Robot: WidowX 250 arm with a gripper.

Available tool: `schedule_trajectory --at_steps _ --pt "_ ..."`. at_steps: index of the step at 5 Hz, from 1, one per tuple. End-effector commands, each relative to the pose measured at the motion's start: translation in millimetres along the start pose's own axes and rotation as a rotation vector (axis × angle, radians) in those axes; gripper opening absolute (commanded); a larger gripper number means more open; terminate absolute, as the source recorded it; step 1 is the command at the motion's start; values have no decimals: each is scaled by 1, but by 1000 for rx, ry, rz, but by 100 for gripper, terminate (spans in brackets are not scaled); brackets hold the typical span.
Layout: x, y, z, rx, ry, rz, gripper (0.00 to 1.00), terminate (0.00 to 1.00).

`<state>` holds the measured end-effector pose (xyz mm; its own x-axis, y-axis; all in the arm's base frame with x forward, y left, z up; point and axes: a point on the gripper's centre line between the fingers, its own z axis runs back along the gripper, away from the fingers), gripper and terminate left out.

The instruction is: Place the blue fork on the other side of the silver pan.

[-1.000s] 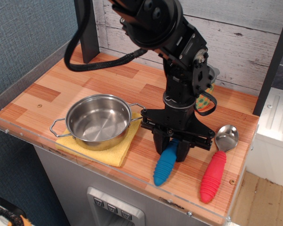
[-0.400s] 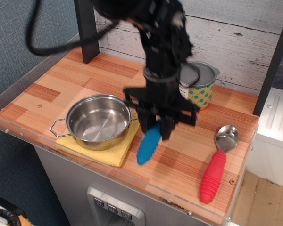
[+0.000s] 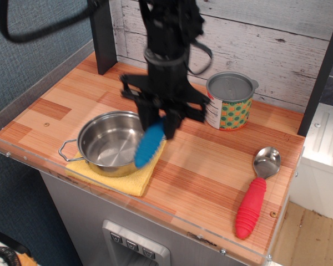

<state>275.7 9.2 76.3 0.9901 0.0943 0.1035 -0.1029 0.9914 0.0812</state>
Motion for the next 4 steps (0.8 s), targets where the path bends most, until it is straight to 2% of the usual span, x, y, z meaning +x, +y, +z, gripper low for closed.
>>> schedule_trajectory --at_steps 1,2,3,4 --pt "2 65 16 59 12 1 0 0" --pt "2 95 9 79 41 -33 0 0" --pt "5 114 3 79 44 -63 0 0" --pt "10 129 -3 96 21 -92 0 0"
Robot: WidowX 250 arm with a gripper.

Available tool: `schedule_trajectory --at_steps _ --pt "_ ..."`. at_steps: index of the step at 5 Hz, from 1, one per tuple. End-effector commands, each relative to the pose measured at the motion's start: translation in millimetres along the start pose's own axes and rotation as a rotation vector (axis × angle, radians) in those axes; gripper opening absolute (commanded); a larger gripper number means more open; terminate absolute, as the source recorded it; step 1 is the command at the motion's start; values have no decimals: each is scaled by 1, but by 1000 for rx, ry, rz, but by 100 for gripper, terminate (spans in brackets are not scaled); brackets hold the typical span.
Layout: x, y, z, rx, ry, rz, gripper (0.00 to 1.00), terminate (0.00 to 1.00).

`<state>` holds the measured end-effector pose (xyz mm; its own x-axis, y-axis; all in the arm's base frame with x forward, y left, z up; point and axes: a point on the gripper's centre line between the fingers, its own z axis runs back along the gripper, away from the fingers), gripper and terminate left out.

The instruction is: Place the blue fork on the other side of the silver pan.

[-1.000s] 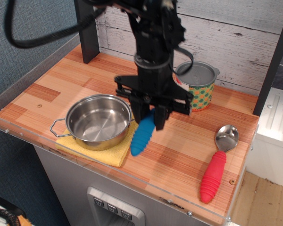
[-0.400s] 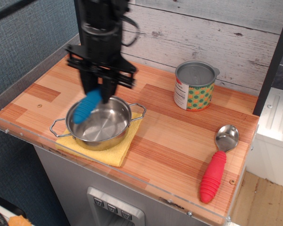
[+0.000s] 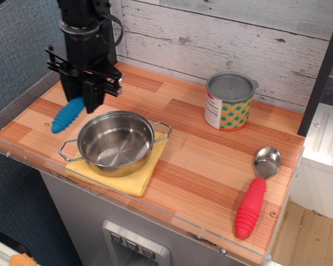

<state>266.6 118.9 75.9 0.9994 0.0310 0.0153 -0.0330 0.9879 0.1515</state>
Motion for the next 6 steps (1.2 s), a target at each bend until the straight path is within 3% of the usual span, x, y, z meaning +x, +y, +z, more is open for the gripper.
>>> schedule_trajectory --at_steps 1,2,5,6 --pt "7 34 -7 34 -73 -5 0 0" --pt "5 48 -23 -8 -80 10 0 0" --pt "13 51 -42 54 -160 3 0 0" --pt "16 50 -52 55 -128 6 0 0"
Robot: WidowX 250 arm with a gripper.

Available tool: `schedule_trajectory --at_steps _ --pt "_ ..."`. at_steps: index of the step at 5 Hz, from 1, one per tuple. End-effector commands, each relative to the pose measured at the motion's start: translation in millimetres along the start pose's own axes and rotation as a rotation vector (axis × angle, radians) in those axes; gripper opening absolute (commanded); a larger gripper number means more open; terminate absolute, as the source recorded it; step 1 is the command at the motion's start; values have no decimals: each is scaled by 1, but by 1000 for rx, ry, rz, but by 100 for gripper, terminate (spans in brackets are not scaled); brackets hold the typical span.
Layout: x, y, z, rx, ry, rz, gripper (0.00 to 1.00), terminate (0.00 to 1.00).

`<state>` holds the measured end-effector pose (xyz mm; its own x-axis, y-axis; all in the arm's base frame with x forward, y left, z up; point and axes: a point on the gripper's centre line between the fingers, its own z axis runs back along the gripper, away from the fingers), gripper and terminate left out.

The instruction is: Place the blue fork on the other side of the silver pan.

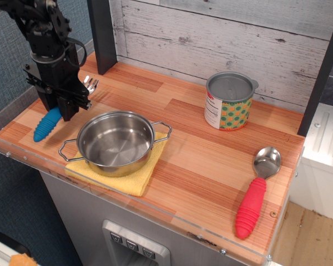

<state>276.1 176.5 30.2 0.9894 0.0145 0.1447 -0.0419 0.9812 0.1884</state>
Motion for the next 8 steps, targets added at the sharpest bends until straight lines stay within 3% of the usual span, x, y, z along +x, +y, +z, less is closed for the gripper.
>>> schedule_trajectory --at_steps 1,2,3,5,7,8 --pt "6 1 -2 7 16 4 0 0" --pt "6 0 -2 1 18 -3 0 0" --pt "5 2 1 -10 24 -4 100 0" --pt "6 4 10 -7 30 -5 100 0" --pt "19 5 37 -6 3 -11 100 0" --pt "29 0 53 25 -5 -4 100 0"
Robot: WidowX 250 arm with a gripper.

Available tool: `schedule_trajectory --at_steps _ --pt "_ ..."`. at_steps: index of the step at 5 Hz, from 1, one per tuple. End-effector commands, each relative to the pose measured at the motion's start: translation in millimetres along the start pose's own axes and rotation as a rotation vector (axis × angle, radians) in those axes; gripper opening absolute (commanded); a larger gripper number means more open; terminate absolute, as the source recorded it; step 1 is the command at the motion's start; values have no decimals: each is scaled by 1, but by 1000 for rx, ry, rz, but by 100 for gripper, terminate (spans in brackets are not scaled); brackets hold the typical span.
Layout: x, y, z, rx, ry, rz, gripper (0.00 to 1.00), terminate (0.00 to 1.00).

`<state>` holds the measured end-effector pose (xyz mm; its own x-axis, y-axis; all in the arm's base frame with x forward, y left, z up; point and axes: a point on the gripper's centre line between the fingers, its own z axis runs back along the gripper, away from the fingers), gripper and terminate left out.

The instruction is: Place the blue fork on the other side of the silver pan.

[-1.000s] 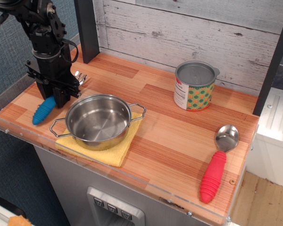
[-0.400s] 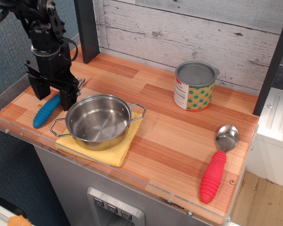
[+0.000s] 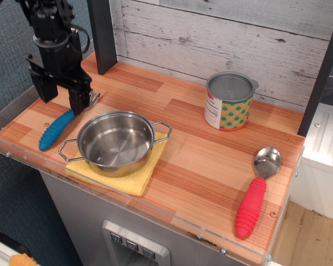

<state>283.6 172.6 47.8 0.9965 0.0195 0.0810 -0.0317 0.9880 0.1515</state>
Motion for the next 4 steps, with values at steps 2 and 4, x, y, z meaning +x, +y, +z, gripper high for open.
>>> schedule_trajectory --at_steps 2,4 --pt "37 -33 62 1 -43 0 100 0" --pt "47 -71 78 -19 -64 -52 100 100"
